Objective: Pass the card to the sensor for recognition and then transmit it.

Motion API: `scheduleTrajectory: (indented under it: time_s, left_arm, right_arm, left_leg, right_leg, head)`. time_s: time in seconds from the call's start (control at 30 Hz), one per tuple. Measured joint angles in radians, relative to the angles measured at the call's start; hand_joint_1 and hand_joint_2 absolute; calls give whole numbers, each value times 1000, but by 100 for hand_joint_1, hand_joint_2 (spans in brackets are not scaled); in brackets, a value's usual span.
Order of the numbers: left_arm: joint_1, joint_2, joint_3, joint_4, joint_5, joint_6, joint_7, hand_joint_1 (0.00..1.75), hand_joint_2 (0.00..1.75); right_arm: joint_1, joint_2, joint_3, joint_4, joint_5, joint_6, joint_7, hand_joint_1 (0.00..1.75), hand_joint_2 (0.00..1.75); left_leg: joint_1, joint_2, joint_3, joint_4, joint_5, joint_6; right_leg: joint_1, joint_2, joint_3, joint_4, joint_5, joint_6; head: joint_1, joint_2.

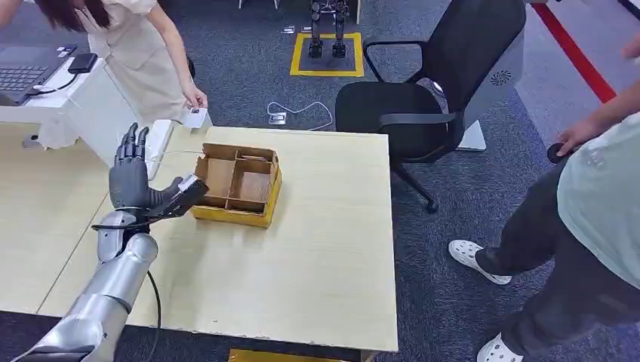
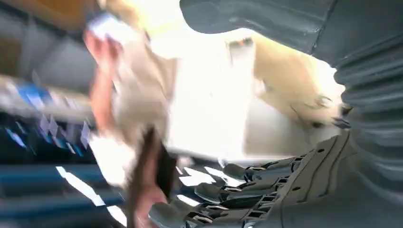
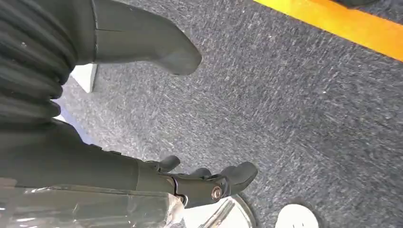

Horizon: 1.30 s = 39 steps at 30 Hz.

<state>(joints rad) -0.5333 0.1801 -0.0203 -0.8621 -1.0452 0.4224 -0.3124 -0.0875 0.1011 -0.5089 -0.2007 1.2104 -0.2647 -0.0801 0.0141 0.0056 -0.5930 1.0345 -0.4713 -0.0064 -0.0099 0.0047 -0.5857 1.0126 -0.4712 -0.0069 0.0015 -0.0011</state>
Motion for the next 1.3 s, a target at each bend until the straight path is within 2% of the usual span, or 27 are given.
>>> scheduleTrajectory:
  time_s: [0.17,0.27,0.33,0.4,0.5,0.67,0.93,1.03,1.13,1.3]
  left_arm:
    - [-7,128,-158,-44,126,-306,-6,0,175]
    - [-11,187,-218,-86,158,-361,-6,0,175]
    - [-12,230,-258,-116,188,-434,-12,0,175]
    - [-11,293,-308,-172,246,-532,-16,0,175]
    - [-11,381,-358,-261,309,-594,-13,0,175]
    - [-4,500,-441,-398,295,-600,23,0,175]
    - [-4,578,-518,-491,297,-601,39,0,175]
    - [3,584,-541,-522,293,-574,65,0,175]
    - [24,573,-571,-543,243,-530,110,0,175]
    - [38,556,-600,-554,227,-519,125,0,175]
  right_arm:
    - [12,-4,-3,0,-14,3,-19,0,175]
    - [17,-7,-5,0,-14,3,-21,0,175]
    - [17,-8,-5,0,-14,3,-24,0,175]
    - [20,-11,-6,0,-14,2,-31,0,175]
    - [25,-13,-10,0,-15,2,-39,0,175]
    - [25,-13,-21,0,-19,1,-39,0,175]
    - [23,-13,-28,-1,-18,-2,-39,0,175]
    - [23,-13,-29,-1,-18,-2,-37,0,175]
    - [23,-13,-30,-1,-19,-2,-37,0,175]
    - [23,-13,-30,-1,-20,-3,-36,0,175]
  left_leg:
    - [1,1,0,0,0,0]
    - [1,0,0,0,0,0]
    - [1,1,0,0,0,-1]
    - [1,2,-1,0,0,-1]
    - [1,1,-1,0,0,-1]
    - [1,1,-1,0,0,-1]
    - [1,2,-1,0,0,-1]
    - [1,0,-1,0,0,-1]
    - [1,1,-1,0,0,-1]
    - [1,1,-1,0,0,-1]
  right_leg:
    - [1,3,-1,0,0,0]
    - [1,2,-1,0,0,0]
    - [1,2,-1,1,0,0]
    - [1,3,-1,1,0,-1]
    - [1,3,-1,1,0,-1]
    - [1,3,-1,0,0,-1]
    - [1,3,-1,0,0,-1]
    - [1,1,-1,0,0,-1]
    - [1,1,-1,0,0,-1]
    - [1,1,-1,0,0,-1]
  head:
    - [0,0]
    - [0,0]
    - [0,0]
    - [0,0]
    - [0,0]
    - [0,0]
    - [0,0]
    - [0,0]
    - [0,0]
    - [0,0]
